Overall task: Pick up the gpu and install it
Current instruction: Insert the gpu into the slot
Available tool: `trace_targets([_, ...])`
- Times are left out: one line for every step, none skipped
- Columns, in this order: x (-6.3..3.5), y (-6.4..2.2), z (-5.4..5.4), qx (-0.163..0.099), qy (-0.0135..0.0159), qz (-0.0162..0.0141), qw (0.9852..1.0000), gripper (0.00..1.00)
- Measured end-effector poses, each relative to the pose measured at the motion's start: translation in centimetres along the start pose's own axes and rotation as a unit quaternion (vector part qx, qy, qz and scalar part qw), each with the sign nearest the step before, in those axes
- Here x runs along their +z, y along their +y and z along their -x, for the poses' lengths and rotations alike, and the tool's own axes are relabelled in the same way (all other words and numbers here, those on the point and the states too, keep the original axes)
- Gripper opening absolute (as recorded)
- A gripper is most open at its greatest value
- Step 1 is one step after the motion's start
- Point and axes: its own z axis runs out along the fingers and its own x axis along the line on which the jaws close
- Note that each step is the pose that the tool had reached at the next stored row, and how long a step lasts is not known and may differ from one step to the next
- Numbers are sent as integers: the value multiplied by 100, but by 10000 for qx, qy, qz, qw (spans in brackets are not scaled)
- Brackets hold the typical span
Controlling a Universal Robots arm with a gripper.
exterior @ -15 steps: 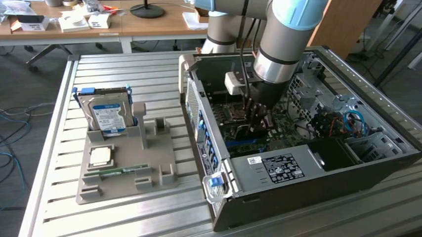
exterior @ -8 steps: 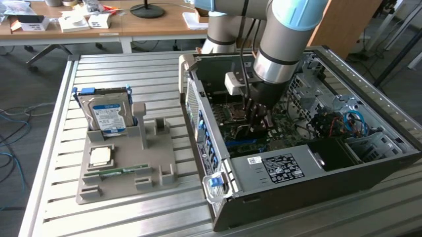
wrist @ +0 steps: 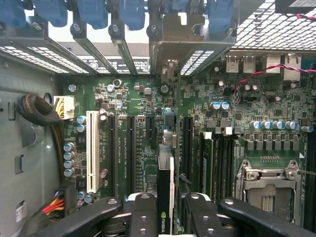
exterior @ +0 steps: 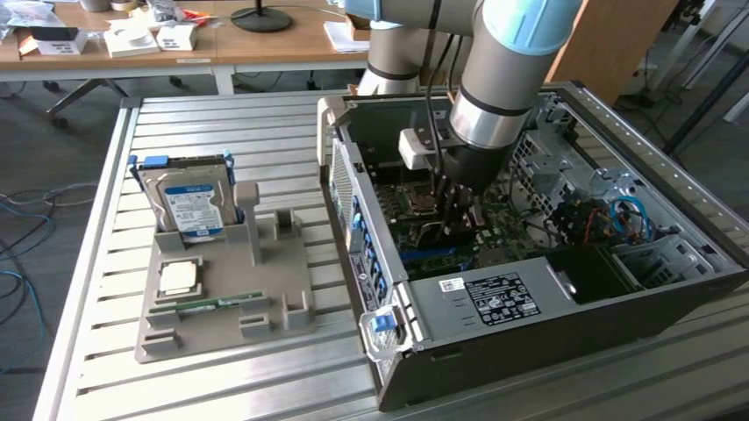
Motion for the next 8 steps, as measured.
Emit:
trace_targets([0,0,0,0,0,0,10000,27])
trace_targets([0,0,0,0,0,0,10000,27])
trace_targets([0,0,0,0,0,0,10000,27])
trace_targets([0,0,0,0,0,1,10000,27])
trace_targets([1,0,0,0,1,1,10000,27])
trace_targets([3,0,0,0,-1,0,10000,27])
trace_targets([3,0,0,0,-1,0,10000,27])
trace_targets([3,0,0,0,-1,0,10000,27])
